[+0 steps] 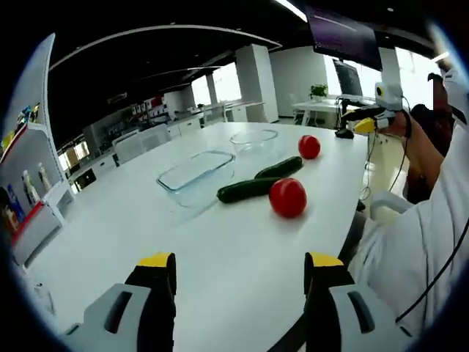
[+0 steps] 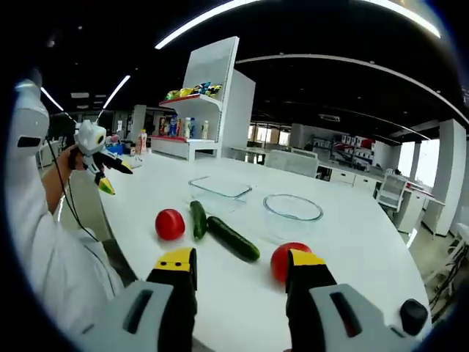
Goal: Sort the scattered tomatoes and cucumbers on the table and place them into their respective storage containers
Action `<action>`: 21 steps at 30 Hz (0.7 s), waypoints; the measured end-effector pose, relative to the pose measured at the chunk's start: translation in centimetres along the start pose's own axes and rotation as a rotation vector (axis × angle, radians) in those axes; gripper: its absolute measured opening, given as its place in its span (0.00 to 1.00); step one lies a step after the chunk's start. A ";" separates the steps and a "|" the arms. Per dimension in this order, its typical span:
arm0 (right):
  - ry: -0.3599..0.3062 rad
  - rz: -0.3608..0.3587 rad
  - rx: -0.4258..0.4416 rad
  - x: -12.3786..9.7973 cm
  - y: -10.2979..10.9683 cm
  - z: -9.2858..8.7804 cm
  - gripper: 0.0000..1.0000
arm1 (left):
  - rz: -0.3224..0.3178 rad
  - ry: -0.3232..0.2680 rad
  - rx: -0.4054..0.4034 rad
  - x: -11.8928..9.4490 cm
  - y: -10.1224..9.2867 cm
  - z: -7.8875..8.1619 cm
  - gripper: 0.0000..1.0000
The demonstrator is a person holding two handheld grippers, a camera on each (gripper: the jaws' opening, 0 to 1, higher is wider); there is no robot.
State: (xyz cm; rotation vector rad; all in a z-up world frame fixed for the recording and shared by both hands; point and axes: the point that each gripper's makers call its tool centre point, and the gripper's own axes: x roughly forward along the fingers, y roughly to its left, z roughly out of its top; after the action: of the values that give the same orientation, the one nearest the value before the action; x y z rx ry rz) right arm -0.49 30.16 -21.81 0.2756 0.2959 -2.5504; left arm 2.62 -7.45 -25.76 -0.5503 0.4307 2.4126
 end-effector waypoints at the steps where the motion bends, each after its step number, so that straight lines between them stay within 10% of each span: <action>1: 0.005 0.000 -0.003 0.0 0.0 -0.1 0.47 | 0.000 0.005 0.002 0.0 0.0 -0.2 0.70; 21: 0.028 0.030 -0.017 0.7 0.8 -0.9 0.50 | 0.072 0.001 0.018 -1.1 1.5 -0.6 0.68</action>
State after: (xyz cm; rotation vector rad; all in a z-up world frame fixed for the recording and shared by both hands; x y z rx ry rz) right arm -0.48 29.41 -22.95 0.3074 0.3211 -2.5152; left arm 2.59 -9.38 -25.46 -0.5368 0.4798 2.4745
